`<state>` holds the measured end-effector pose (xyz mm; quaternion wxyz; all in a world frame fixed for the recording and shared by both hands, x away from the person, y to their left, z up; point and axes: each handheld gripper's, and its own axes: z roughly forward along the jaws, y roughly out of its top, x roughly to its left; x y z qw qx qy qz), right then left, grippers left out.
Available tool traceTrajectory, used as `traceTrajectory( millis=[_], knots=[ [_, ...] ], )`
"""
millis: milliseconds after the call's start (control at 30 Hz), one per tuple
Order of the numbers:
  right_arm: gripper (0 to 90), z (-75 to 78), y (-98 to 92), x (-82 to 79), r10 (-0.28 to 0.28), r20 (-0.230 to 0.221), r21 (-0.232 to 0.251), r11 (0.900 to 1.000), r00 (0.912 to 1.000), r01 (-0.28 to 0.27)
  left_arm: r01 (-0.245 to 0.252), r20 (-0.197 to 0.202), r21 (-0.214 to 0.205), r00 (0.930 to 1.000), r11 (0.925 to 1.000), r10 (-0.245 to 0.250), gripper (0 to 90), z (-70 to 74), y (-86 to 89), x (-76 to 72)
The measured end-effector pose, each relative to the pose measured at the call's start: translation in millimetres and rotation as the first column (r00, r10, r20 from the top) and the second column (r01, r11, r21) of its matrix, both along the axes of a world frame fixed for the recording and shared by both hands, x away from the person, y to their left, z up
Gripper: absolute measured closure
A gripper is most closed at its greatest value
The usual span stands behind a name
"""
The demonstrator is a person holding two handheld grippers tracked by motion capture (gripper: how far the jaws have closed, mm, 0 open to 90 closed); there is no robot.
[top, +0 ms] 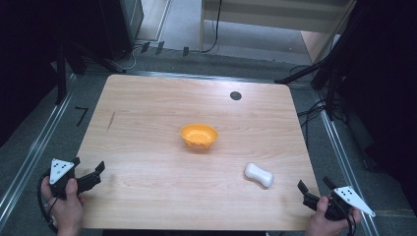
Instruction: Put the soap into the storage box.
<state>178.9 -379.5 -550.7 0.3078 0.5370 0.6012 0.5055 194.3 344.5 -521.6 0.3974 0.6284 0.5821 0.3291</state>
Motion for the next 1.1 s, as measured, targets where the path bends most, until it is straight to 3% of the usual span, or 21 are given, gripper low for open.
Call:
traceTrajectory(
  millis=[233, 300, 400, 600, 667, 733, 767, 800, 867, 900, 933, 967, 1000, 1033, 1067, 1100],
  knots=[
    [1.4, 0.4, 2.7, 2.8, -0.022, -0.03, -0.027, 0.9994, 0.9993, 0.021, 0.001, -0.001, 0.004, 1.0, 1.0, -0.001, 13.3, 0.2, -0.2, -0.2],
    [1.4, 0.7, 4.3, 6.1, -0.033, -0.073, -0.049, 0.9983, 0.9968, 0.03, 0.001, -0.001, 0.004, 1.0, 1.0, -0.001, 13.2, 0.2, -0.3, -0.2],
    [1.4, 0.8, 6.5, 7.3, -0.037, -0.088, -0.072, 0.9969, 0.9955, 0.031, 0.0, -0.003, 0.004, 1.0, 1.0, 0.0, 13.3, 0.2, -0.4, 0.0],
    [1.4, 3.6, 11.2, 12.6, 0.01, -0.146, -0.141, 0.9896, 0.9893, -0.03, 0.002, -0.005, 0.008, 1.0, 1.0, -0.002, 13.2, 0.3, -0.5, 0.1],
    [1.4, 7.1, 15.9, 15.8, 0.036, -0.183, -0.193, 0.9787, 0.9825, -0.072, 0.002, -0.004, 0.01, 1.0, 0.9999, -0.002, 13.2, 0.2, -1.0, 0.0],
    [1.4, 7.9, 17.6, 16.3, 0.044, -0.195, -0.2, 0.9762, 0.9799, -0.083, 0.002, -0.004, 0.01, 1.0, 0.9999, -0.002, 13.3, 0.2, -1.0, 0.0],
    [1.4, 10.2, 22.1, 18.9, 0.061, -0.228, -0.244, 0.9627, 0.9718, -0.117, 0.002, -0.004, 0.01, 1.0, 0.9999, -0.002, 13.3, 0.2, -1.0, -0.1],
    [1.4, 10.2, 22.1, 18.9, 0.061, -0.228, -0.244, 0.9627, 0.9718, -0.117, 0.003, -0.003, 0.01, 1.0, 0.9999, -0.003, 13.3, 0.2, -1.0, -0.1],
    [1.4, 12.2, 25.6, 20.8, 0.08, -0.251, -0.267, 0.9522, 0.9647, -0.149, 0.003, -0.004, 0.009, 1.0, 1.0, -0.003, 13.3, 0.2, -0.9, 0.0],
    [1.3, 13.3, 28.3, 23.2, 0.095, -0.276, -0.287, 0.9417, 0.9564, -0.176, 0.003, -0.004, 0.008, 1.0, 1.0, -0.003, 13.3, 0.2, -0.8, 0.0],
    [1.3, 13.3, 28.3, 23.2, 0.095, -0.276, -0.287, 0.9417, 0.9564, -0.176, 0.003, -0.004, 0.008, 1.0, 1.0, -0.003, 13.2, 0.2, -0.8, 0.0],
    [1.4, 12.7, 29.5, 25.7, 0.11, -0.297, -0.296, 0.9339, 0.9486, -0.2, 0.005, -0.003, 0.008, 1.0, 1.0, -0.004, 13.3, 0.2, -0.8, -0.2],
    [1.4, 12.7, 29.5, 25.7, 0.11, -0.297, -0.296, 0.9339, 0.9486, -0.2, 0.005, -0.003, 0.009, 1.0, 1.0, -0.005, 13.3, 0.2, -0.7, -0.3],
    [1.4, 12.2, 29.8, 26.7, 0.119, -0.309, -0.293, 0.9322, 0.9438, -0.213, 0.006, -0.003, 0.009, 1.0, 0.9999, -0.006, 13.3, 0.2, -0.6, -0.3],
    [1.4, 12.1, 31.8, 28.7, 0.128, -0.328, -0.304, 0.9236, 0.9359, -0.233, 0.006, -0.003, 0.01, 1.0, 0.9999, -0.006, 13.3, 0.2, -0.6, -0.4],
    [1.4, 12.1, 31.8, 28.7, 0.128, -0.328, -0.304, 0.9236, 0.9359, -0.233, 0.005, -0.001, 0.009, 1.0, 0.9999, -0.005, 13.3, 0.1, -0.7, -0.4]
  ],
)
